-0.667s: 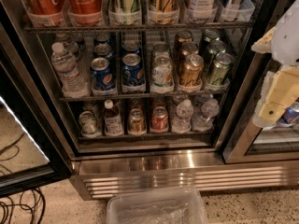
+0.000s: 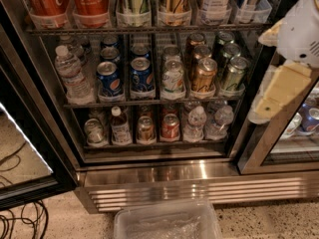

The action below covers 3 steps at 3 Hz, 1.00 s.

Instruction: Pick green can from top shelf of fridge

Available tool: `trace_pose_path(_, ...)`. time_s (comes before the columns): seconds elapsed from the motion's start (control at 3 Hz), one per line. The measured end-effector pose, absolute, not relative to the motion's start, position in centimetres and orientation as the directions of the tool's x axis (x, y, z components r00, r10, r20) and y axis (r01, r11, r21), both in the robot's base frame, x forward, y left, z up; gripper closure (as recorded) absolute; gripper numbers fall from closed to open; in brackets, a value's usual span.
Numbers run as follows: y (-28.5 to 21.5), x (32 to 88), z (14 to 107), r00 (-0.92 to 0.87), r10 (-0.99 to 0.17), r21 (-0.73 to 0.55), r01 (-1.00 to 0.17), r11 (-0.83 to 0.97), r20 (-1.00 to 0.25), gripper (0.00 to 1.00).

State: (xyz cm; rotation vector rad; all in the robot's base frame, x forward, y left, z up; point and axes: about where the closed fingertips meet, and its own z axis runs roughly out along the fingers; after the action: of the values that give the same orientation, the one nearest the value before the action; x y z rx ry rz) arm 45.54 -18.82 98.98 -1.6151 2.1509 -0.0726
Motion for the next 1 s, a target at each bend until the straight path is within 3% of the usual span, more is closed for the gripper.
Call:
trace_pose_path(0.33,-15.9,47.4,99.5,-0.193,-0.857,-0.329,-0.865,0.379,-0.478,0.00)
trace_pose_path(1.0,-15.1,48.8,101.1,-0.167,-0.832,-0.376,-0.833,0.406,-0.528,0.00)
